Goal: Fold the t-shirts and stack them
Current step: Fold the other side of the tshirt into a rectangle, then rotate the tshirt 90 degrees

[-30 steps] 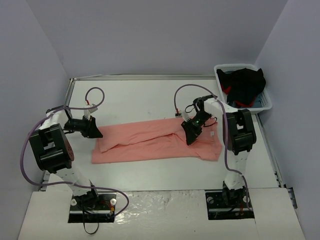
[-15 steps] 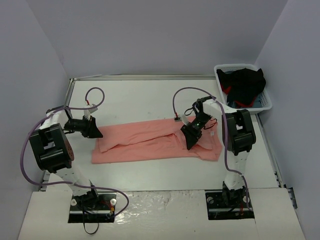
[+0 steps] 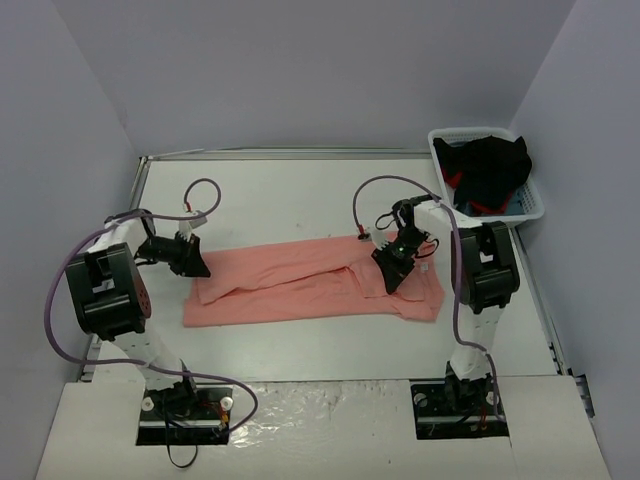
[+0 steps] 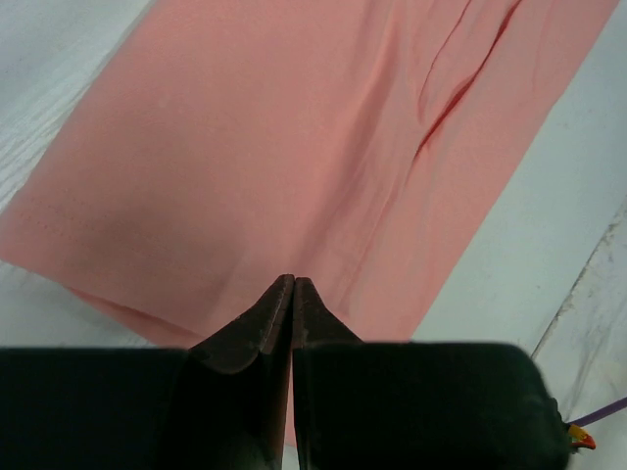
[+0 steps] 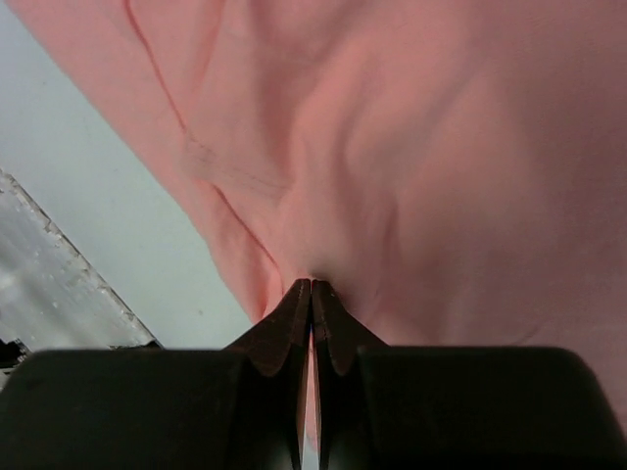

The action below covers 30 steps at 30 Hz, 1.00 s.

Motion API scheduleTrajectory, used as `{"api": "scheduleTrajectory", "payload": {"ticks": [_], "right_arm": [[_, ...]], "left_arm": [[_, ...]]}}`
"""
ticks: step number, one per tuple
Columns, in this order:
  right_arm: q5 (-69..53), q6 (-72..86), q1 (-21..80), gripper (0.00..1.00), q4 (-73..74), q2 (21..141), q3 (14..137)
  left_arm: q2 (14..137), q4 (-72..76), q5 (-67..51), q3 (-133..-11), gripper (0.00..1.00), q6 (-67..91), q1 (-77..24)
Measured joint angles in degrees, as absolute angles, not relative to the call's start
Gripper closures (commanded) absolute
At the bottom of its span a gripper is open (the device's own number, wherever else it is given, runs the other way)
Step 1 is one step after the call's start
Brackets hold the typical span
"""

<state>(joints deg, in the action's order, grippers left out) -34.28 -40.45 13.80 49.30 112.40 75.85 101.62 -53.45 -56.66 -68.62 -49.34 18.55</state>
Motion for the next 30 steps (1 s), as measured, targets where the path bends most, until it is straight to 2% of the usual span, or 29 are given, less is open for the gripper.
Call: {"api": "scheduleTrajectory", "payload": {"ticks": [7, 12, 16, 20, 25, 27, 30], "right_arm": [[-33.6, -37.8, 12.4, 1.00, 49.1, 117.5, 76.9], [-33.7, -34.8, 10.9, 1.00, 54.3, 123.4, 84.4], [-32.8, -32.2, 9.6, 1.00, 60.0, 131.4, 97.8], [-32.6, -29.4, 9.4, 1.00, 64.5, 140.8, 116.4], [-31.1, -25.9, 10.3, 1.00, 64.3, 150.7, 138.8], [-29.9, -24.7, 11.3, 1.00, 60.5, 153.2, 144.8], [-27.0, -22.9, 13.2, 1.00, 54.4, 153.7, 146.1]], "left_arm": [[102.4, -46.9, -47.6, -66.7, 0.98, -44.3, 10.5], [104.8, -43.4, -42.3, -66.7, 0.98, -40.7, 8.6], [105.2, -42.3, -39.8, -66.8, 0.98, -38.3, 8.6], [105.2, -41.9, -38.2, -67.0, 0.98, -36.7, 7.6], [104.1, -40.2, -36.3, -66.4, 0.97, -35.7, 5.9], [103.3, -39.0, -36.4, -65.3, 0.98, -35.8, 5.4], [102.7, -38.2, -35.8, -64.5, 0.98, -35.7, 4.6]]}}
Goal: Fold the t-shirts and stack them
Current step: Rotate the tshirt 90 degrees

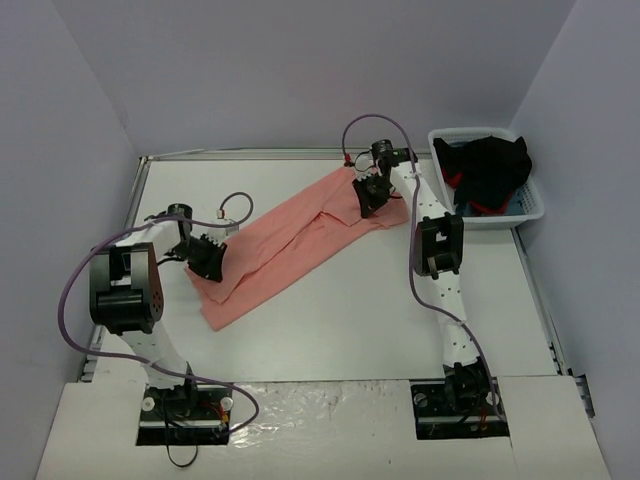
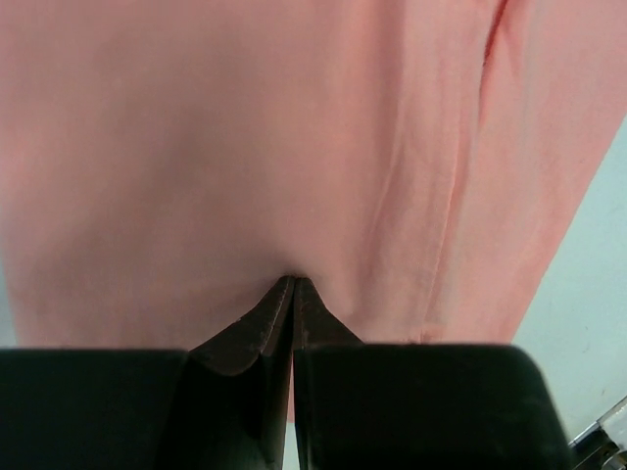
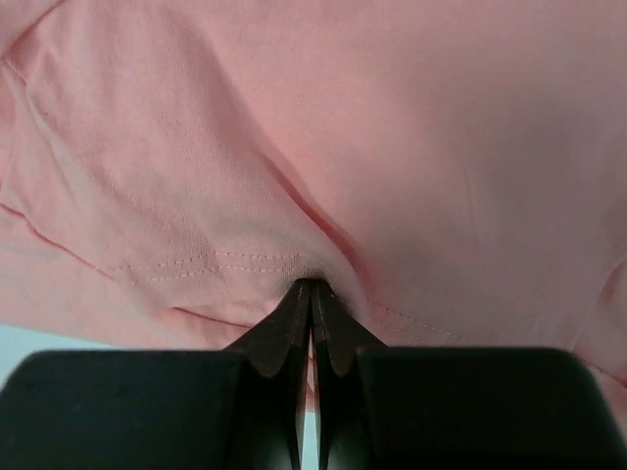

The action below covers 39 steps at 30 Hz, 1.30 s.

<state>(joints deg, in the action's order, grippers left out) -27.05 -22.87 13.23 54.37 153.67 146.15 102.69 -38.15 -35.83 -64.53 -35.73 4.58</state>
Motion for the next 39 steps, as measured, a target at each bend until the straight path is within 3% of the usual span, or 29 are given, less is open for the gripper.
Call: {"api": "scheduleTrajectory", "payload": {"ticks": [10, 13, 14, 17, 19, 20, 25, 39], "right_arm": [[-20.0, -17.9, 18.9, 1.00, 40.1, 155.4, 148.1], [-19.2, -17.3, 19.2, 0.74, 39.2, 155.4, 148.1], [-19.0, -17.2, 19.3, 0.59, 39.0, 155.4, 148.0], [-18.5, -17.6, 19.6, 0.36, 38.0, 154.8, 147.1], [-17.8, -18.0, 19.6, 0.30, 37.4, 153.6, 145.3], [-17.2, -18.2, 19.5, 0.20, 37.2, 152.5, 143.9], [-15.4, -18.7, 18.4, 0.16, 37.0, 146.0, 139.9], [-15.2, -19.8, 9.8, 0.15, 34.8, 123.6, 125.3]], "left_arm": [[104.2, -38.3, -28.8, -67.7, 0.98, -33.9, -1.3], [104.4, -38.3, -25.6, -68.3, 0.98, -34.0, -4.1], [104.4, -38.3, -24.9, -68.4, 0.98, -34.0, -4.9], [104.2, -38.4, -22.8, -68.4, 0.98, -34.3, -7.0], [104.0, -38.8, -21.9, -68.3, 0.98, -34.7, -8.3], [103.9, -39.0, -21.5, -68.1, 0.98, -35.0, -9.3], [101.9, -42.4, -21.6, -65.9, 0.98, -36.3, -14.8], [99.1, -51.3, -26.2, -66.5, 0.98, -36.4, -33.5]]}}
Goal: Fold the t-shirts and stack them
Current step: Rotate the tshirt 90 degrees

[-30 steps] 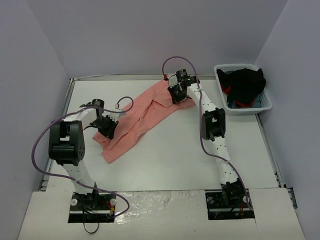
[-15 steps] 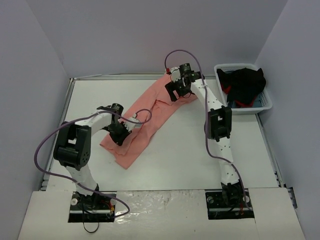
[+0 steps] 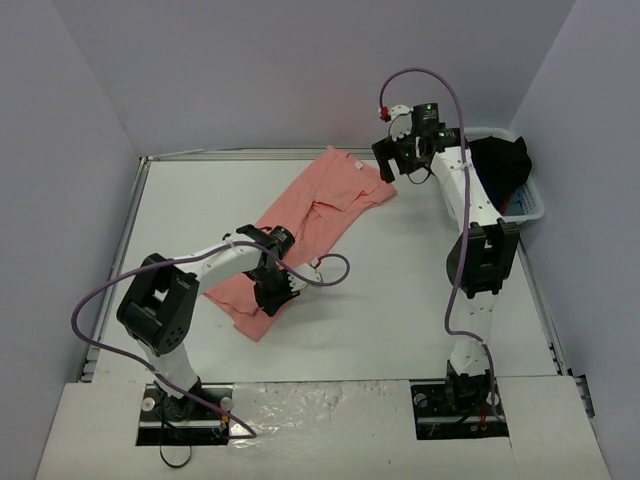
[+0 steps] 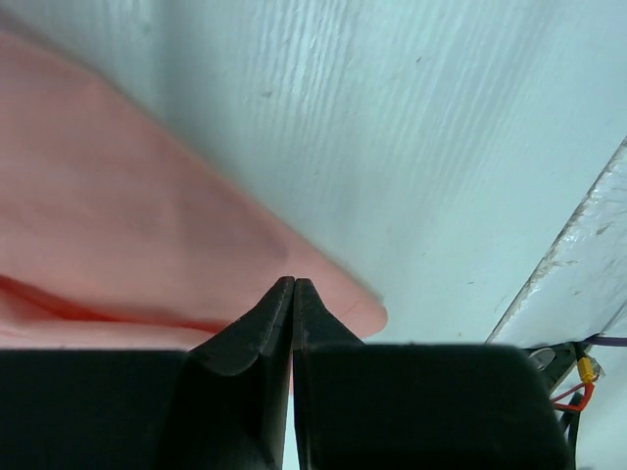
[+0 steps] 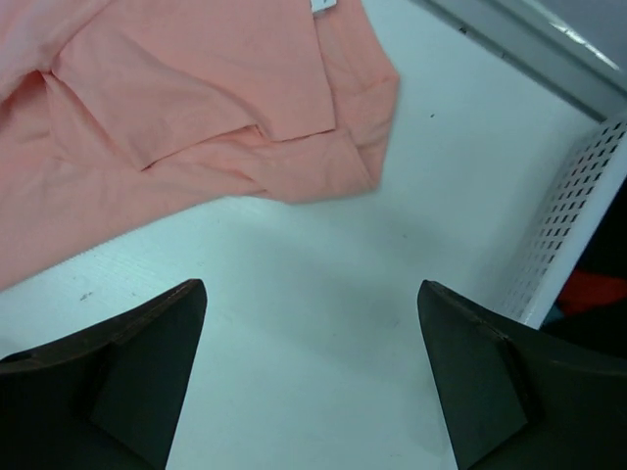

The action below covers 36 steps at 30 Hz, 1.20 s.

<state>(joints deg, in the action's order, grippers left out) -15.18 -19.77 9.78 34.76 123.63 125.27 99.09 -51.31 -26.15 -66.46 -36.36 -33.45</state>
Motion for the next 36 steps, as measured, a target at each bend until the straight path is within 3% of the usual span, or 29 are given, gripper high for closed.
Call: {"api": "scheduleTrajectory", "payload": {"ticks": [8, 16, 27, 36], "right_arm": [[-15.6, -21.1, 10.2, 0.14, 35.4, 120.2, 112.9], [-17.4, -21.3, 10.2, 0.13, 35.2, 118.6, 108.7], [-20.4, -21.9, 12.5, 0.11, 34.0, 118.0, 98.8], [-22.9, -23.7, 15.3, 0.06, 33.2, 114.6, 89.8]], "left_arm": [[99.1, -48.8, -25.9, -66.4, 0.98, -34.6, -35.8], [88.4, -41.4, -23.9, -65.6, 0.98, -31.7, -34.8], [91.8, -36.8, -19.5, -62.1, 0.98, -33.5, -23.1], [92.4, -35.6, -17.5, -62.0, 0.98, -35.3, -20.6]]}}
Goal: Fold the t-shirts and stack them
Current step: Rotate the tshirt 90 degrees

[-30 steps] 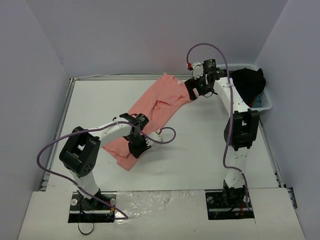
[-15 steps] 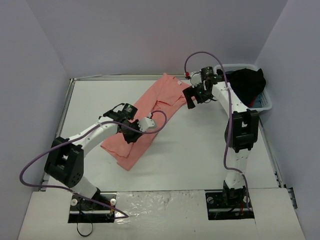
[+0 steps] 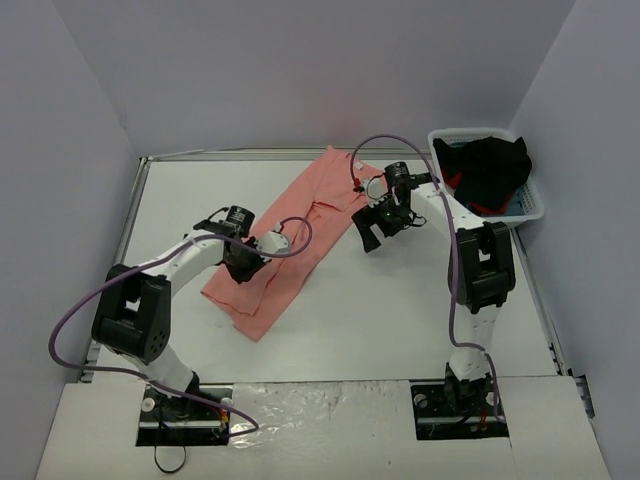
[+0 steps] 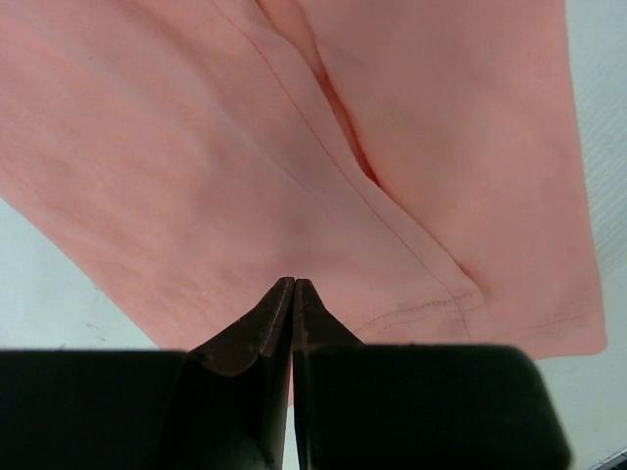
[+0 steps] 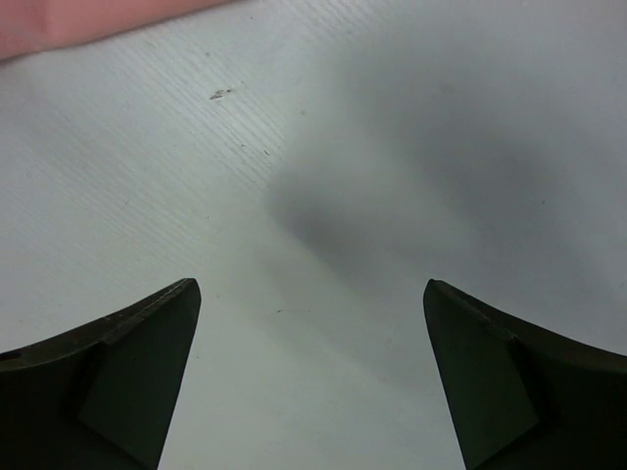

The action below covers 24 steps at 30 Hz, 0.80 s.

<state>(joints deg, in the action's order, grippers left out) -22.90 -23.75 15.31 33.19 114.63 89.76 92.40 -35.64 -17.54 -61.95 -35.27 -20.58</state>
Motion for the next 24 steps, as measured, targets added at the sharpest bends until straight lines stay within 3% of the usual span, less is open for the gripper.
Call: {"api": "scheduleTrajectory", "payload": {"ticks": [14, 24], "right_arm": [[-23.3, -25.3, 15.4, 0.00, 31.6, 113.7, 87.3], [-22.0, -25.5, 14.3, 0.00, 30.8, 112.1, 86.7]], "left_arm": [[100.6, -37.7, -13.4, -64.1, 0.98, -36.8, -22.6], [102.3, -40.7, -10.3, -65.8, 0.98, -36.7, -34.4]]}}
